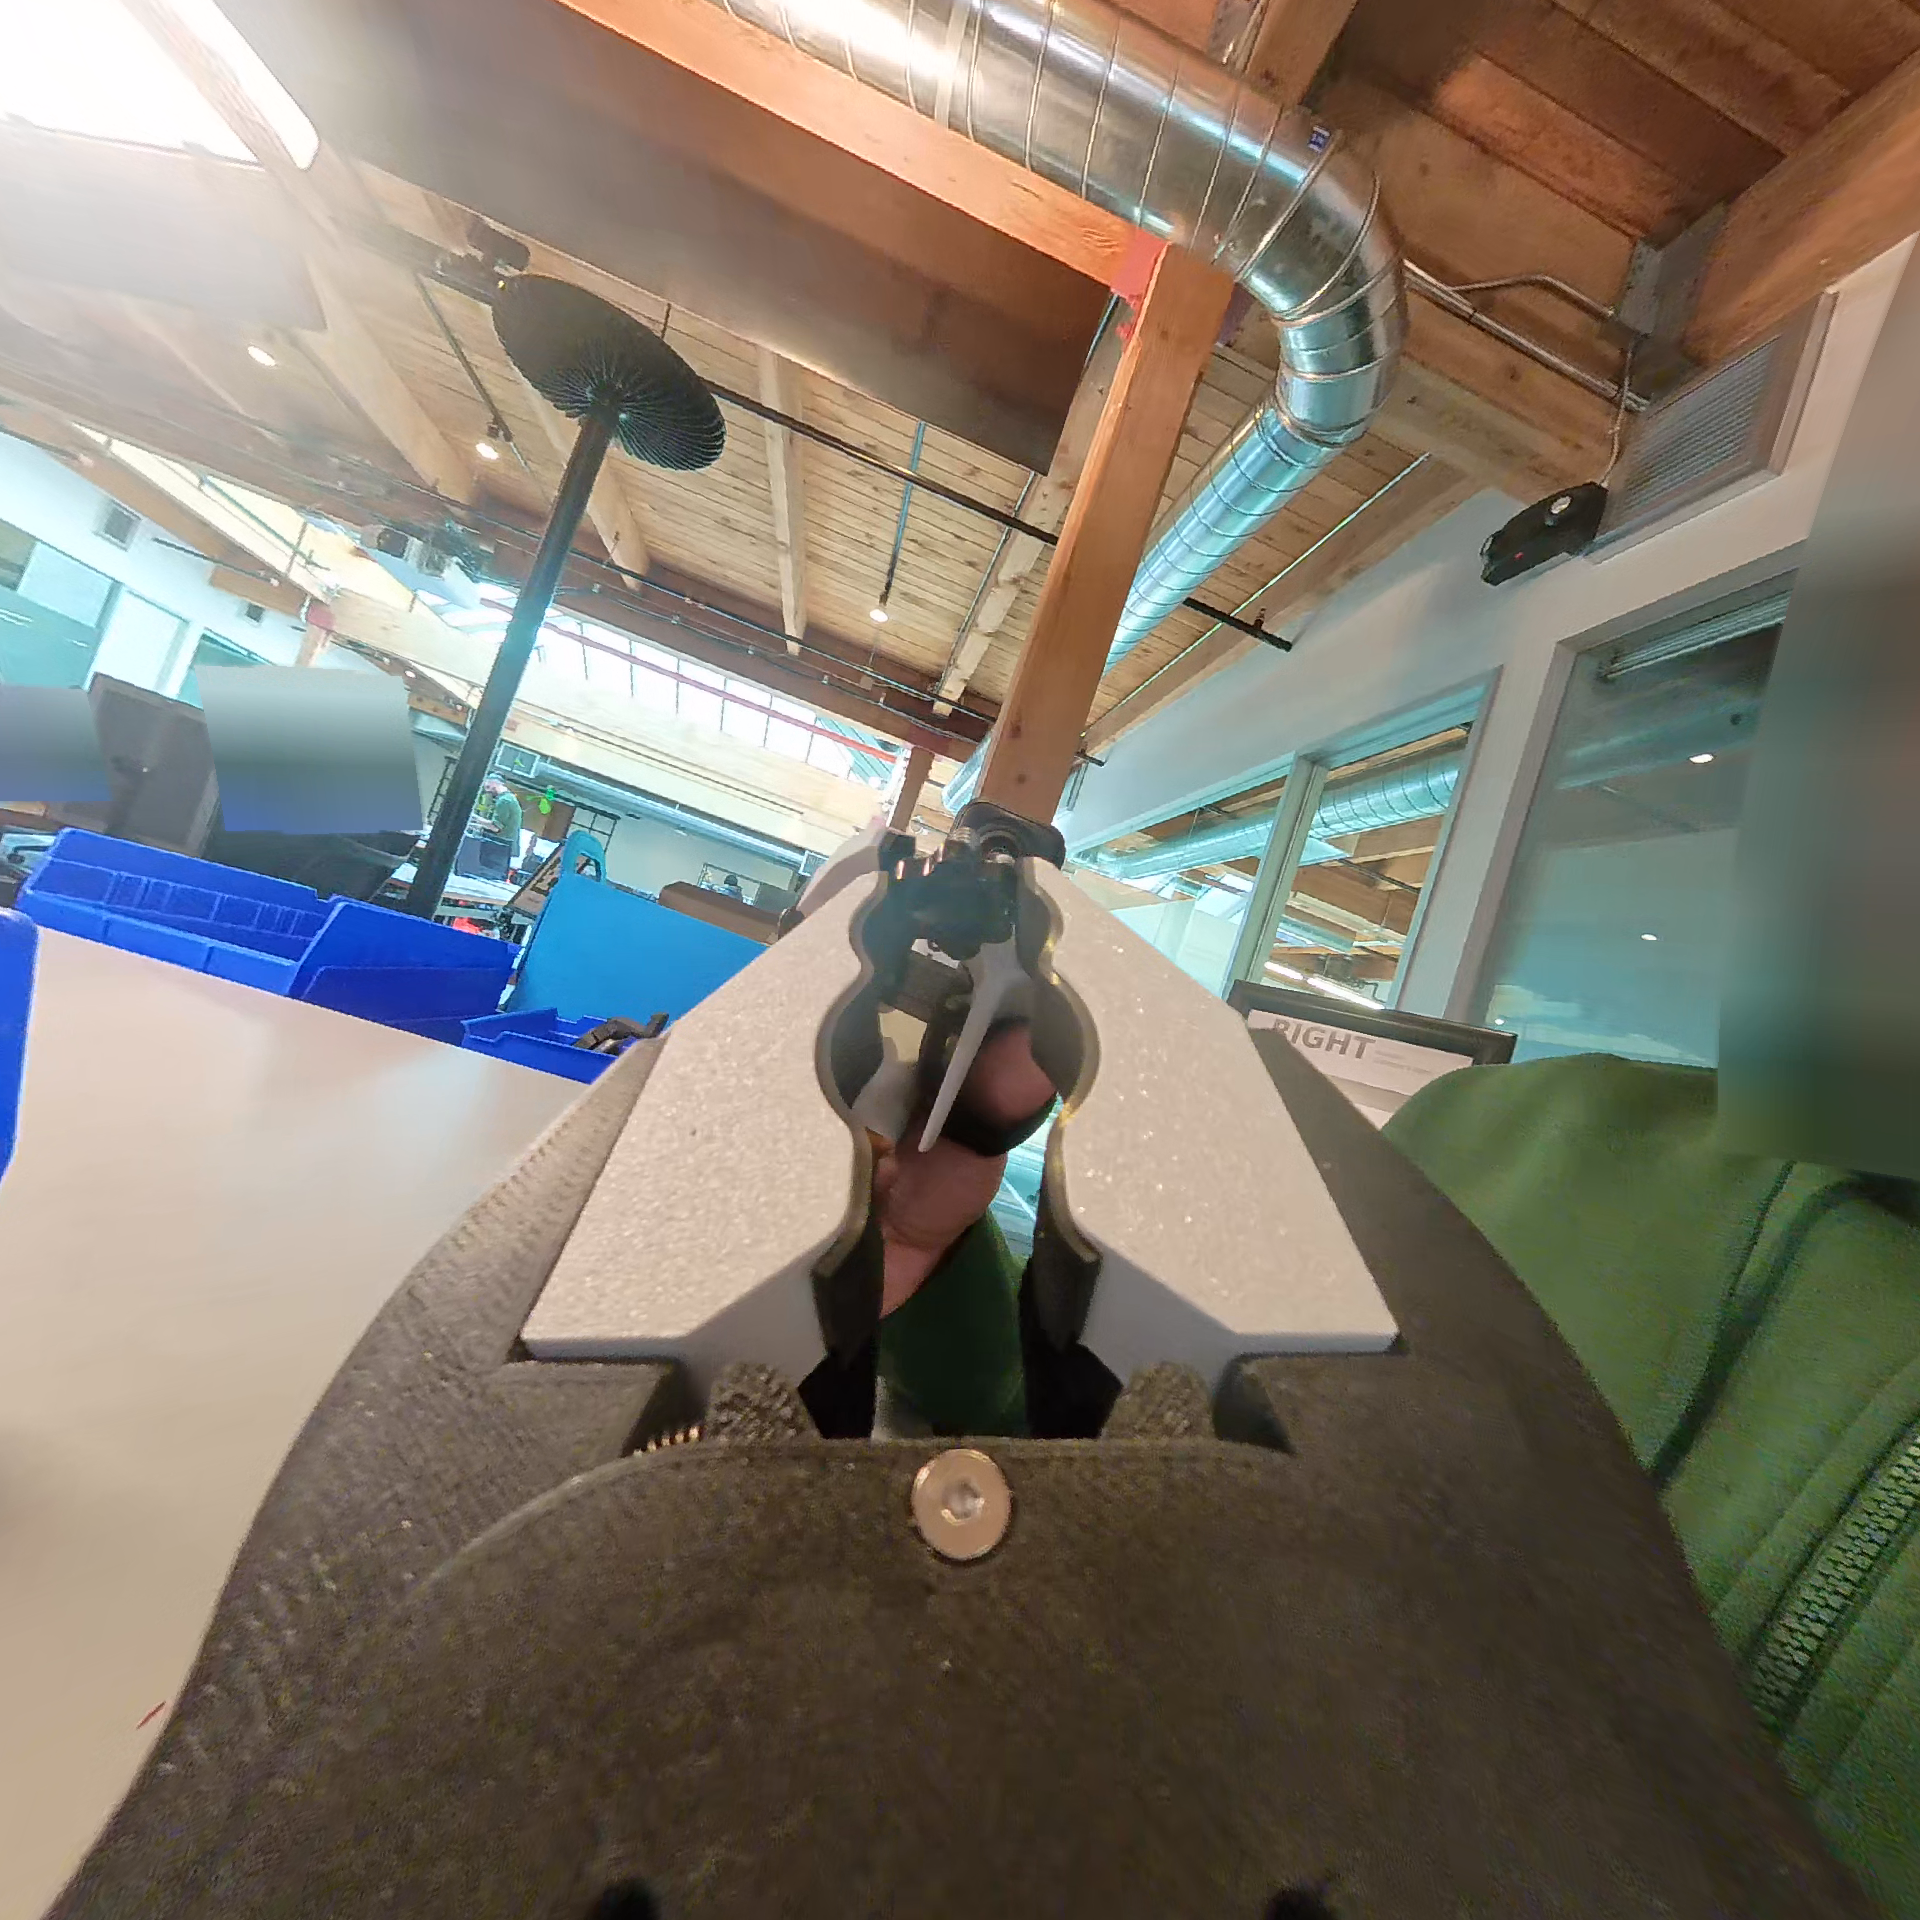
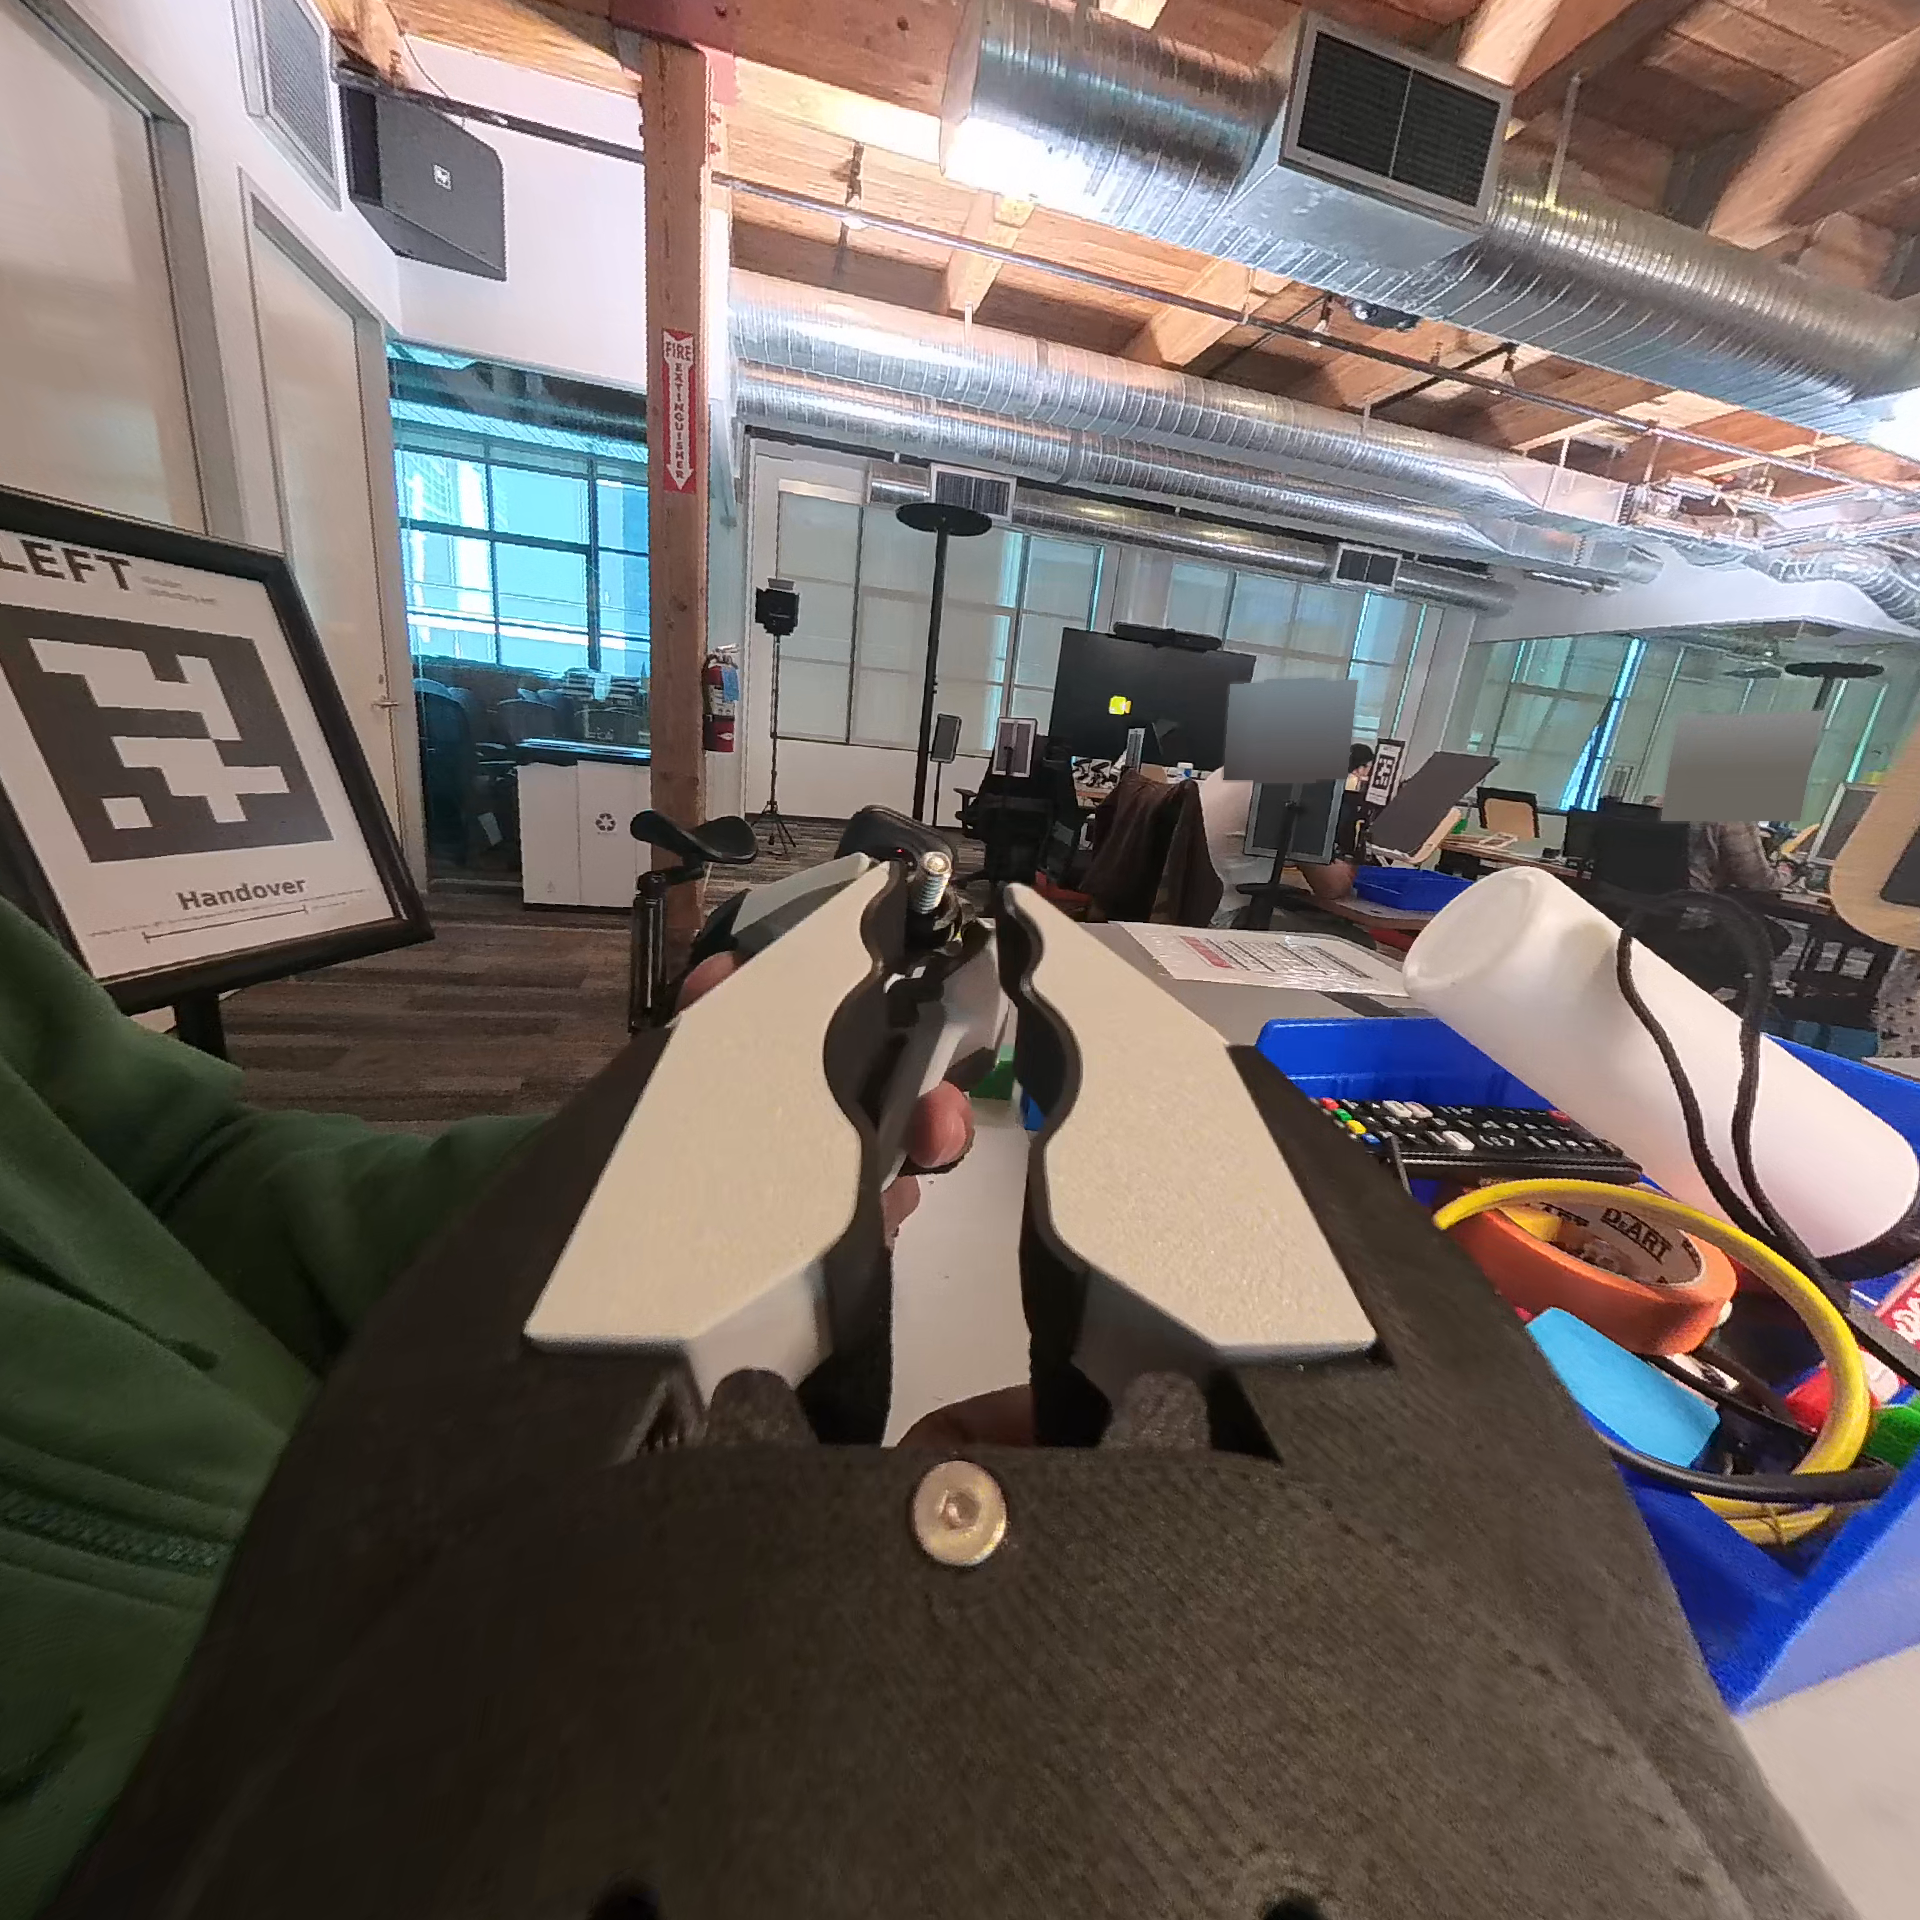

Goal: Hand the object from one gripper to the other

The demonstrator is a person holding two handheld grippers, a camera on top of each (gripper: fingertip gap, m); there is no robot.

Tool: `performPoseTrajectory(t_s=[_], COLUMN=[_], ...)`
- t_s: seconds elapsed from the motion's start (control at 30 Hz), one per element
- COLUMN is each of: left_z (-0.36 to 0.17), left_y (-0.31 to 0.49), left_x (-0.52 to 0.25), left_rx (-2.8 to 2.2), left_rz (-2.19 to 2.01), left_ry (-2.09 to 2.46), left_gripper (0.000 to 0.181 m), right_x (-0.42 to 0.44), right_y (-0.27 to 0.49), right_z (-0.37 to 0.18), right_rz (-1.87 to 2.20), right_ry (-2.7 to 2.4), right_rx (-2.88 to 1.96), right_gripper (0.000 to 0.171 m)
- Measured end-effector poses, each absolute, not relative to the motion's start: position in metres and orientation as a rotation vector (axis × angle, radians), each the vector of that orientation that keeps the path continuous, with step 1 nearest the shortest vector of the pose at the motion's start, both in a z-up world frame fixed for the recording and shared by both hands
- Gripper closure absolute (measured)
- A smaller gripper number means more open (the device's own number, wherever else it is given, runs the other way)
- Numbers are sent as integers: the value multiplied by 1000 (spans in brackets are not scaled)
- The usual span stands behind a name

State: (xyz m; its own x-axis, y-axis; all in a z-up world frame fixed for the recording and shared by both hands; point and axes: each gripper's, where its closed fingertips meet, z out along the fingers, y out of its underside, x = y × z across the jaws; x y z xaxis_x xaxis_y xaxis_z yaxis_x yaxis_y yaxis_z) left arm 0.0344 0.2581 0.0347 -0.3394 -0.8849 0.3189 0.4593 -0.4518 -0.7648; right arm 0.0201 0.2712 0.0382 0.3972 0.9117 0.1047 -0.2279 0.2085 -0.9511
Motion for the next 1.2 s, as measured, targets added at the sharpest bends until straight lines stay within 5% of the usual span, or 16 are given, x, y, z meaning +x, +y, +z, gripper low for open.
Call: performPoseTrajectory(t_s=[0.57, 0.97, 1.2], left_z=[32, 36, 31], left_y=[271, 297, 291], left_x=[36, 22, 32], left_rx=[-978, -966, -919], left_rz=[-1837, -1124, -781], left_ry=[647, 582, 688], left_gripper=[156, 148, 146], right_x=[22, 34, 36], right_y=[278, 297, 302], right_z=[39, 44, 43], right_rz=[765, 195, 195], right_ry=[-801, -751, -732], right_rx=[-1037, -938, -963], right_gripper=[163, 164, 164])
